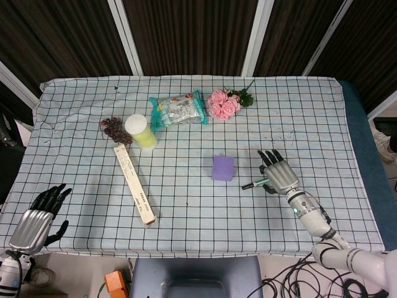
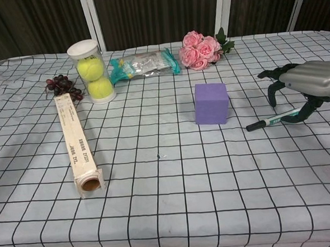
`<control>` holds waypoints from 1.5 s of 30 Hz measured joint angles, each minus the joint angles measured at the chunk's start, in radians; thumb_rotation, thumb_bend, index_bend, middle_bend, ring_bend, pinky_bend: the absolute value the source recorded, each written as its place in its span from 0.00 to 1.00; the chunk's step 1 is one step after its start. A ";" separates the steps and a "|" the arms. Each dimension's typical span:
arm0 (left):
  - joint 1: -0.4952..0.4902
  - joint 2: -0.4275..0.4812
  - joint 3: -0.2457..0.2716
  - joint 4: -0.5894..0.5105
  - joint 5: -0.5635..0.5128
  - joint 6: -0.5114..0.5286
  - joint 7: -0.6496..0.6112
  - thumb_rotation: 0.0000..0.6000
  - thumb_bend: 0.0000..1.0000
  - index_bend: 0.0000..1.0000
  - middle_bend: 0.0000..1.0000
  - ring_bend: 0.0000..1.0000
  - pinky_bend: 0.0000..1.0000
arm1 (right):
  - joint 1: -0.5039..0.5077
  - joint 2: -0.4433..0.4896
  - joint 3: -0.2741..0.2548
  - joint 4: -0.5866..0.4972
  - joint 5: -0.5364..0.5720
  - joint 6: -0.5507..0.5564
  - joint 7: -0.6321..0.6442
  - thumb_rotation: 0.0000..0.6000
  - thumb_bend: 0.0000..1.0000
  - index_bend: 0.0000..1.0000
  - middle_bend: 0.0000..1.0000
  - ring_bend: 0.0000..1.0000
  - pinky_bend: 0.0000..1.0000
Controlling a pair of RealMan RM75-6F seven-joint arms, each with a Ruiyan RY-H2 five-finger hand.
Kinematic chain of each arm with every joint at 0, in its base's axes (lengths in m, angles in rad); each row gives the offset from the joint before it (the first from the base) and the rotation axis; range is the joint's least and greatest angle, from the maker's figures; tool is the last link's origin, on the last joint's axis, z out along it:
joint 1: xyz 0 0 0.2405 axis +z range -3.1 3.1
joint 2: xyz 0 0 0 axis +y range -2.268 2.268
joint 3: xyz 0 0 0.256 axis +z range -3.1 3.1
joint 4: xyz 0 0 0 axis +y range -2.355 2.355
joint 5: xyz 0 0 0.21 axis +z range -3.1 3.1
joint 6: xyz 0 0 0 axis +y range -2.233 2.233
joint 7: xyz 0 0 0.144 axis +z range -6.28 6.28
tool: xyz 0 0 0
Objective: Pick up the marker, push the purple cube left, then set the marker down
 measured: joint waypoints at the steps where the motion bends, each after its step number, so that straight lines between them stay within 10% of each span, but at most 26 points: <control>1: 0.000 0.000 0.000 0.000 0.000 -0.001 0.001 1.00 0.44 0.00 0.00 0.00 0.12 | 0.000 -0.004 -0.003 0.008 -0.004 -0.003 0.008 1.00 0.44 0.56 0.07 0.00 0.06; 45: 0.008 0.007 0.001 0.004 0.008 0.017 -0.027 1.00 0.43 0.00 0.00 0.00 0.12 | -0.002 -0.031 0.010 0.057 -0.031 0.017 0.054 1.00 0.60 0.81 0.25 0.08 0.06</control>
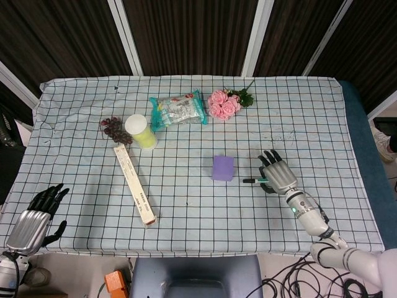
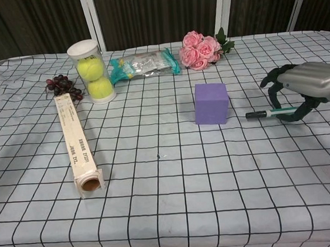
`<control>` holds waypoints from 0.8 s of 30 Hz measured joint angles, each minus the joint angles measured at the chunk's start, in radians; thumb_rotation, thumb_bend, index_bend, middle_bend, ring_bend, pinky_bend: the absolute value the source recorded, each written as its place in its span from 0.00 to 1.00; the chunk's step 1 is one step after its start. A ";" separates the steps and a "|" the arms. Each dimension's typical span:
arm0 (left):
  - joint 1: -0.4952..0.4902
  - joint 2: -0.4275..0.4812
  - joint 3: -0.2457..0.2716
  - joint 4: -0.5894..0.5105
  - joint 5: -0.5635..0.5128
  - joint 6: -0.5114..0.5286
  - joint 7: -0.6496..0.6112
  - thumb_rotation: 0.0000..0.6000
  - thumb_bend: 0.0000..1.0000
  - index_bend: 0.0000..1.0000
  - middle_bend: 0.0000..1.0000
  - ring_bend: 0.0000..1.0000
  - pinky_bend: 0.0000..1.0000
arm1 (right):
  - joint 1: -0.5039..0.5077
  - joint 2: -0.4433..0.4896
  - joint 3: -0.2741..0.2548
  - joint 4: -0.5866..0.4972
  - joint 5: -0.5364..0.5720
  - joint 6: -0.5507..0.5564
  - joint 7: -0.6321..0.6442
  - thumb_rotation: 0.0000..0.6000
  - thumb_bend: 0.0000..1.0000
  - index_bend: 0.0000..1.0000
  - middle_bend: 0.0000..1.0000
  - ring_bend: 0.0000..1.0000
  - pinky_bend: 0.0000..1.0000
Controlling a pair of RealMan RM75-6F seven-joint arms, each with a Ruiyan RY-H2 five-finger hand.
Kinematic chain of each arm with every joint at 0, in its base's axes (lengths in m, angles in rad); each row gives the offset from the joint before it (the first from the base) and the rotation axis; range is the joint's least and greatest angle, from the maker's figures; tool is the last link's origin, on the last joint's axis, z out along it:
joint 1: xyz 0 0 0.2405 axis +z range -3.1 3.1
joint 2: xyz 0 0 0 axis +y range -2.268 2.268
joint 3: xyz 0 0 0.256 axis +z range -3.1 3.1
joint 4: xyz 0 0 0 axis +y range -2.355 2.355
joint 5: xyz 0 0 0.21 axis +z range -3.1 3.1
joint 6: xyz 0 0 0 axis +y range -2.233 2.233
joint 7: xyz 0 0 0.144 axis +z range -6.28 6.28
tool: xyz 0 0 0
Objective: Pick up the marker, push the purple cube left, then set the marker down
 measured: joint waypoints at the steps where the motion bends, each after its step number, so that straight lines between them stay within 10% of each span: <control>1: 0.000 0.001 0.001 0.000 0.002 0.000 -0.003 1.00 0.43 0.00 0.00 0.00 0.12 | -0.001 0.011 0.006 -0.011 0.005 0.005 -0.004 1.00 0.60 0.81 0.25 0.08 0.06; 24: 0.010 0.018 0.002 0.023 0.023 0.037 -0.073 1.00 0.43 0.00 0.00 0.00 0.12 | 0.114 -0.073 0.111 -0.050 0.231 -0.074 -0.288 1.00 0.60 0.82 0.25 0.09 0.06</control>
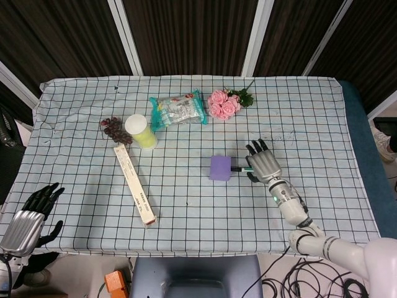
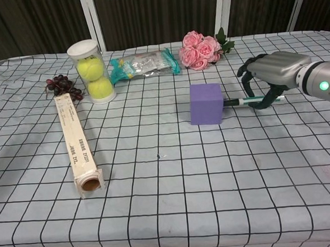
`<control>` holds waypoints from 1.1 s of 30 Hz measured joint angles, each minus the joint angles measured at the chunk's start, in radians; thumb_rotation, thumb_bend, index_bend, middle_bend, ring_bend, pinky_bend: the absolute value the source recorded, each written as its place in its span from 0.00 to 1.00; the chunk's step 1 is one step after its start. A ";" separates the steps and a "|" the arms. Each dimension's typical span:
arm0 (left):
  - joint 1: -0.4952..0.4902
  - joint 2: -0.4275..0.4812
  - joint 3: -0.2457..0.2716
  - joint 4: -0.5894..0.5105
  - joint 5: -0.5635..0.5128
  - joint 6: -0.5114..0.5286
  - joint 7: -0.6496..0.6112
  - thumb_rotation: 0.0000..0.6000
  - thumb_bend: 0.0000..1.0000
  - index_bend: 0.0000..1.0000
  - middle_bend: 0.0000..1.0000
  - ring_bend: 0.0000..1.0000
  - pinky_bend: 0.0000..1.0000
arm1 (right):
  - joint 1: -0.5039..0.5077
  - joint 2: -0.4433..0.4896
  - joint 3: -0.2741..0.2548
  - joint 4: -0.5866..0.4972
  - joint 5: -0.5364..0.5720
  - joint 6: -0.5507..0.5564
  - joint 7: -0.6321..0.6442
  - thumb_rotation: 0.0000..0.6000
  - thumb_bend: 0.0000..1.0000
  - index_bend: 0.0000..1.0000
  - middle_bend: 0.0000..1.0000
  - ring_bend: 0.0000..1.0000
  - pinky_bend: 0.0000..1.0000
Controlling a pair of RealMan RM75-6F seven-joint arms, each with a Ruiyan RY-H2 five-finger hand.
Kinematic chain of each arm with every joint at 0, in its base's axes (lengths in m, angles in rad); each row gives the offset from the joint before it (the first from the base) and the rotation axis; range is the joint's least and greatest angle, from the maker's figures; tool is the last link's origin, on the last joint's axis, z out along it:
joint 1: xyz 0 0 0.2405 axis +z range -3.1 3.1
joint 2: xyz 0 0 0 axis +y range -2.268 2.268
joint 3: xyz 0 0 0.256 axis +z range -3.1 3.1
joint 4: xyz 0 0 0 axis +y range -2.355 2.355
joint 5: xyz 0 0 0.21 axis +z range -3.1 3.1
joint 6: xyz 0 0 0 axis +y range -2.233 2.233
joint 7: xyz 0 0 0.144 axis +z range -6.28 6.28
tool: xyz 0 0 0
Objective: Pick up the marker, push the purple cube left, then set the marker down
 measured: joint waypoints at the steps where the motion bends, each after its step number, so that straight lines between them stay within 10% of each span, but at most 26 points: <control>1: 0.001 0.000 0.000 0.001 0.000 0.001 -0.001 1.00 0.43 0.00 0.00 0.00 0.12 | 0.009 -0.008 0.005 -0.002 0.013 0.000 -0.019 1.00 0.60 0.82 0.25 0.09 0.06; 25: 0.005 0.008 0.004 0.013 0.007 0.006 -0.032 1.00 0.43 0.00 0.00 0.00 0.12 | 0.258 -0.275 0.105 0.029 0.314 0.046 -0.373 1.00 0.60 0.82 0.25 0.09 0.06; 33: 0.014 0.006 0.007 0.011 0.011 0.018 -0.020 1.00 0.43 0.00 0.00 0.00 0.12 | 0.247 -0.235 0.073 -0.042 0.298 0.061 -0.368 1.00 0.60 0.82 0.25 0.09 0.06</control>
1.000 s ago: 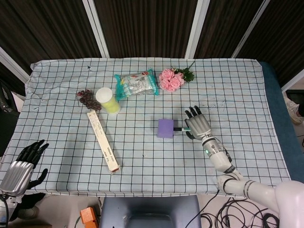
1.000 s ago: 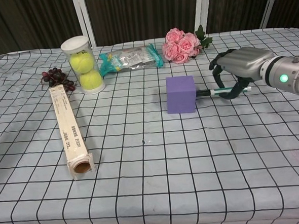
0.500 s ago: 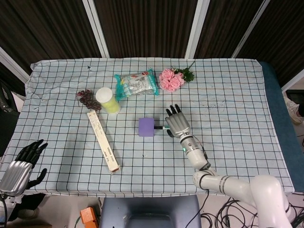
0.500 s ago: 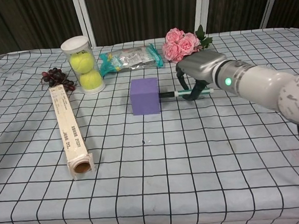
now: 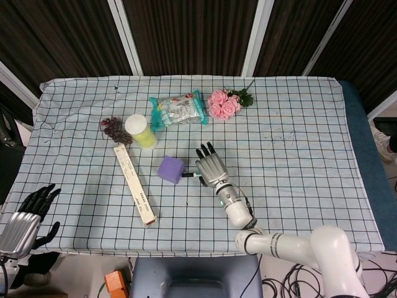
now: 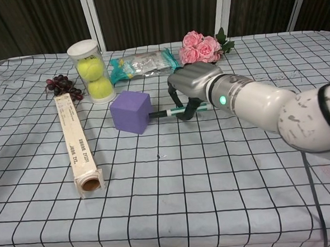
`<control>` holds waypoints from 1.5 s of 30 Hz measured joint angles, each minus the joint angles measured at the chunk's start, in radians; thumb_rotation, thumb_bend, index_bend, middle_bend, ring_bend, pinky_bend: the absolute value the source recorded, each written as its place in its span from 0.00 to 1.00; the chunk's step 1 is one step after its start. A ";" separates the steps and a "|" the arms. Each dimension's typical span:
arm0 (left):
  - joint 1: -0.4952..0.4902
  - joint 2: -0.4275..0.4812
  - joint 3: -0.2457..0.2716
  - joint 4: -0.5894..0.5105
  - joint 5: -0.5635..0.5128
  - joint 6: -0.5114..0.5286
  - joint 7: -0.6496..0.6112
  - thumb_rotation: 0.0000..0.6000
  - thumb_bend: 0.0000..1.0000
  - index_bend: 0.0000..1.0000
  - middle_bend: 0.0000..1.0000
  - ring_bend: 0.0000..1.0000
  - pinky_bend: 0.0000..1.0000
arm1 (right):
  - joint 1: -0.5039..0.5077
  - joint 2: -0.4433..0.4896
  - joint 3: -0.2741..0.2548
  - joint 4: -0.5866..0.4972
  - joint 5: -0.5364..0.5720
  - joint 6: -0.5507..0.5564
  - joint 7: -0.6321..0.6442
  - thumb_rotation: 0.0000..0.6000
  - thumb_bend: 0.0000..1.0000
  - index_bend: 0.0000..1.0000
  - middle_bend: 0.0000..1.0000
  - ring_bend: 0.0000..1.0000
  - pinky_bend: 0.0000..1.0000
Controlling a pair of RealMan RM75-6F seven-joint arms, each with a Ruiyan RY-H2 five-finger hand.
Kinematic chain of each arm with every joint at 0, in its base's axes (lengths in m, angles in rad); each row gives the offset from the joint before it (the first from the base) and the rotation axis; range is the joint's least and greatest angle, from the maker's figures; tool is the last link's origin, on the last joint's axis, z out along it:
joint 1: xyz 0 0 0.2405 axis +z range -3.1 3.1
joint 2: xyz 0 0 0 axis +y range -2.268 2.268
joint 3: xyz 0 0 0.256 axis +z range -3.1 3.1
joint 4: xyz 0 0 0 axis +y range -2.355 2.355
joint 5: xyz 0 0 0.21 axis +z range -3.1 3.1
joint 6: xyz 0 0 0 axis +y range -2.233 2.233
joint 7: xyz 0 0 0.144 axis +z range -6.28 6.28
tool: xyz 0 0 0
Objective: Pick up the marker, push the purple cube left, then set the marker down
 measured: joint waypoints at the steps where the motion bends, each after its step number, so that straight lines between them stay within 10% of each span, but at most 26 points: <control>1: 0.001 0.000 0.001 -0.001 0.000 0.001 0.001 1.00 0.43 0.00 0.00 0.00 0.12 | -0.012 0.024 -0.009 -0.027 -0.011 0.005 0.011 1.00 0.60 0.82 0.25 0.09 0.06; 15: -0.009 -0.009 0.001 -0.016 -0.004 -0.028 0.037 1.00 0.43 0.00 0.00 0.00 0.12 | -0.242 0.308 -0.214 -0.158 -0.248 0.096 0.282 1.00 0.60 0.79 0.25 0.09 0.06; 22: -0.015 -0.011 -0.003 -0.021 -0.012 -0.039 0.046 1.00 0.43 0.00 0.00 0.00 0.12 | -0.286 0.273 -0.240 -0.021 -0.303 0.042 0.415 1.00 0.60 0.48 0.24 0.03 0.00; 30: -0.015 -0.006 -0.001 -0.019 -0.005 -0.034 0.034 1.00 0.43 0.00 0.00 0.00 0.12 | -0.329 0.326 -0.250 -0.102 -0.353 0.095 0.426 1.00 0.53 0.26 0.15 0.00 0.00; 38: 0.000 -0.004 -0.002 -0.016 -0.003 -0.003 0.026 1.00 0.43 0.00 0.00 0.00 0.12 | -0.490 0.468 -0.320 -0.308 -0.512 0.412 0.437 1.00 0.52 0.03 0.00 0.00 0.00; 45: 0.009 -0.016 0.001 -0.013 0.015 0.016 0.043 1.00 0.43 0.00 0.00 0.00 0.12 | -0.786 0.534 -0.394 -0.395 -0.618 0.841 0.442 1.00 0.51 0.04 0.00 0.00 0.00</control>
